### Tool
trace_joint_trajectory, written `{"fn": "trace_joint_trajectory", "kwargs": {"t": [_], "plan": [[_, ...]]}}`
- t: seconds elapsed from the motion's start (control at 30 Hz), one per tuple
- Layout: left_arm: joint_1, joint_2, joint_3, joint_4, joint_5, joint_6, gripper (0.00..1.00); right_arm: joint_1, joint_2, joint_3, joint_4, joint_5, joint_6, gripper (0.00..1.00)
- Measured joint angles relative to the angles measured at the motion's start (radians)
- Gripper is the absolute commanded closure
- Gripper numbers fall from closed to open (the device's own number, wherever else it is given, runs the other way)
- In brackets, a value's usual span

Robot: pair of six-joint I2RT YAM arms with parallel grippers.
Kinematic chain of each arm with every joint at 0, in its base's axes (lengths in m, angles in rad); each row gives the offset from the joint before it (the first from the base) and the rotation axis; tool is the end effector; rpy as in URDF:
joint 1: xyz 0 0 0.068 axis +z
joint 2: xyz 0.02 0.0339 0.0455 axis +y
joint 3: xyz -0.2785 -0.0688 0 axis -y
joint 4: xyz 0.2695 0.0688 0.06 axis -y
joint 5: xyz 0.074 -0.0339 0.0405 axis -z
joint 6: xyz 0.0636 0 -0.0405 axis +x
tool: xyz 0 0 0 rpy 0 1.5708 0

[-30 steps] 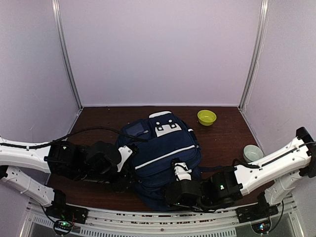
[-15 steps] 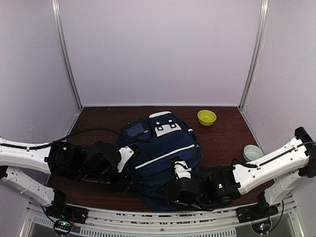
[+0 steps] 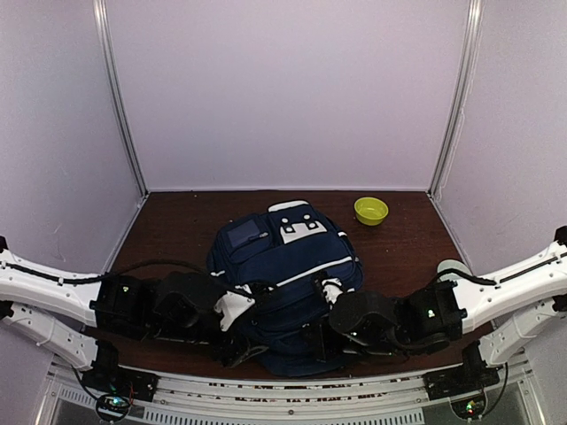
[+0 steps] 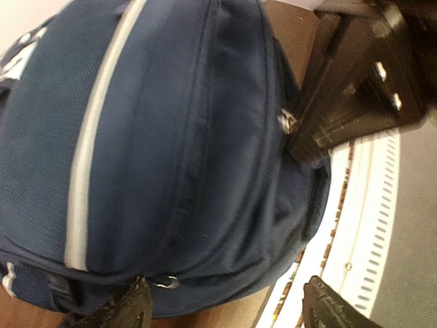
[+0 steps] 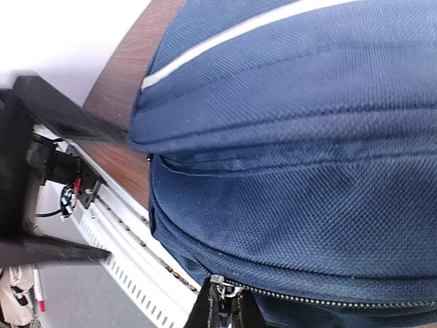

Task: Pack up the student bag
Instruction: Grab the second largest pocket of the student bag, then hold the second largest pocket of the student bag, then zip the second largest pocket of the bag at the center of the board.

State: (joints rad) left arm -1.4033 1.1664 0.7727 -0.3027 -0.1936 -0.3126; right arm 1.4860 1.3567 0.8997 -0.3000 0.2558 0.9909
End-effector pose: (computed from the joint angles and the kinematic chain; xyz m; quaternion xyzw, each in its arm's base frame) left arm 0.0599 -0.2809 0.2341 0.4327 0.7921 -0.2615 0.3418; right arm 0.0438 0.3251 0.2275 -0.1742 0.8955 0.3328 0.2388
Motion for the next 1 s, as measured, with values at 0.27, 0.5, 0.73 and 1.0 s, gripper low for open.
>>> {"fn": "trace_joint_trajectory", "kwargs": {"t": [0.27,0.5,0.73,1.0], "plan": [[-0.031,0.038,-0.070,0.196,-0.023,0.184,0.23,-0.036,-0.059,-0.003,-0.024,-0.077,-0.054,1.00],[-0.060,0.133,-0.035,0.254,-0.132,0.290,0.47,-0.047,-0.063,-0.003,-0.044,-0.103,-0.080,1.00],[-0.063,0.187,0.021,0.257,-0.187,0.341,0.84,-0.053,-0.063,-0.003,-0.046,-0.126,-0.094,1.00],[-0.075,0.185,0.025,0.265,-0.234,0.354,1.00,-0.064,-0.102,-0.003,-0.056,-0.130,-0.101,1.00]]}}
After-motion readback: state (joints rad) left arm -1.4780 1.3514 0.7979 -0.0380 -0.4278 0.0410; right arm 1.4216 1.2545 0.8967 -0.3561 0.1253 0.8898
